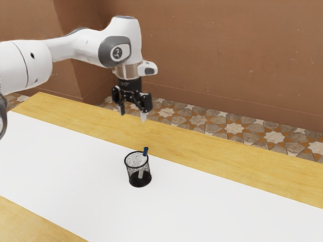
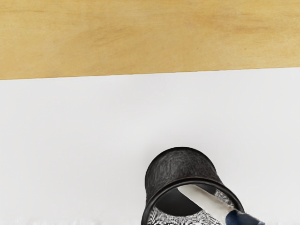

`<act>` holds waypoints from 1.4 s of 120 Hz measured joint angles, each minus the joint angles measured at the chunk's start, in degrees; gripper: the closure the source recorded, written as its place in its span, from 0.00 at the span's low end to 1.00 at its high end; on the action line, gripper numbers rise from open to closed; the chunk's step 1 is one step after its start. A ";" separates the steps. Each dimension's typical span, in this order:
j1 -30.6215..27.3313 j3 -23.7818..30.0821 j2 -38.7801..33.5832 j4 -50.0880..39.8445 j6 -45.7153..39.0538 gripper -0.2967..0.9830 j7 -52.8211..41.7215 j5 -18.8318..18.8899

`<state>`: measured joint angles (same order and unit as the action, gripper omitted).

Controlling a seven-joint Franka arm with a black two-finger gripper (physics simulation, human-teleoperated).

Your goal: Take the marker out of the pen holder and place it to the left of the pen holder.

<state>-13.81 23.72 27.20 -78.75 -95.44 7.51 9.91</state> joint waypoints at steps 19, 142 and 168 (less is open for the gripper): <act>0.01 -0.16 -0.59 -6.08 -3.33 0.26 0.75 -3.01; -0.68 0.47 0.01 -15.93 -15.66 0.59 2.59 -3.39; -0.69 0.28 -0.02 -15.38 -13.21 0.63 2.77 -2.21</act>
<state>-14.51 23.99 27.18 -94.13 -108.66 10.28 7.71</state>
